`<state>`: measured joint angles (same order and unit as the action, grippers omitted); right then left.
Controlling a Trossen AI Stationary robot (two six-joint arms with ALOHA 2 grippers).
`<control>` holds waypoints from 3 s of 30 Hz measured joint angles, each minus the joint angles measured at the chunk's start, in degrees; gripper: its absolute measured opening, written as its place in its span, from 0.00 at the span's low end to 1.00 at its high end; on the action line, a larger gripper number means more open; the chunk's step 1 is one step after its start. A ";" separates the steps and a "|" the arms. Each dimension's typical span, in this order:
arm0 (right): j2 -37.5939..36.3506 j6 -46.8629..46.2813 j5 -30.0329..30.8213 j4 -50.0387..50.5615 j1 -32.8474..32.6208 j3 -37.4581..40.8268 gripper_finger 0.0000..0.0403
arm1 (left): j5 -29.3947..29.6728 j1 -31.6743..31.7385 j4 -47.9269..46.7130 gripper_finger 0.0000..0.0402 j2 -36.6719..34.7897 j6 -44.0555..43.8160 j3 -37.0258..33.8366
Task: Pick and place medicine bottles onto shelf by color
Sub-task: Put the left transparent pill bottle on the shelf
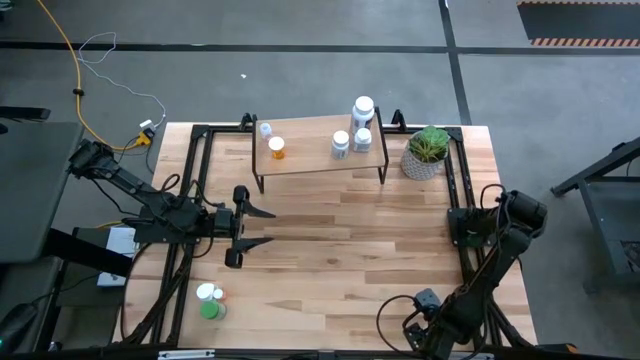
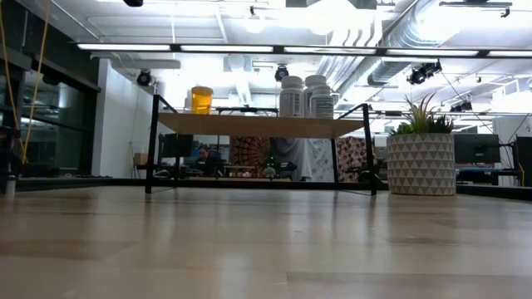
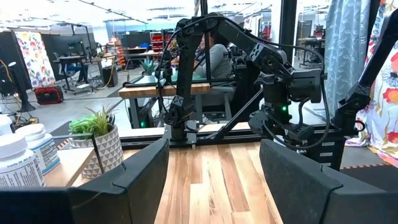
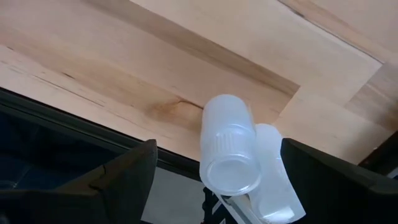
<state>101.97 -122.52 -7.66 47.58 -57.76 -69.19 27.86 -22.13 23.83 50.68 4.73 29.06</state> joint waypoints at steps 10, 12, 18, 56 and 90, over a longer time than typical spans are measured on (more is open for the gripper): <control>0.00 0.43 -0.07 -0.03 0.01 0.00 0.67 | -0.02 0.00 0.02 0.60 0.00 0.00 0.00; 0.00 0.48 -0.68 -0.03 0.01 0.00 0.61 | -0.02 0.00 0.02 0.60 0.00 0.00 0.00; 0.00 1.38 -2.54 -0.01 0.01 0.00 0.43 | -0.02 0.00 0.04 0.60 0.00 0.00 0.00; -0.07 67.85 28.68 42.48 42.80 -46.27 0.30 | 1.29 -0.02 0.04 0.60 0.00 0.74 0.00; 6.14 78.83 10.88 42.42 80.74 -46.03 0.32 | 1.27 -0.02 0.00 0.60 -0.02 -0.02 0.00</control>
<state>108.12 -43.69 3.22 90.00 22.97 -115.22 29.12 -22.15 23.83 50.65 4.71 29.06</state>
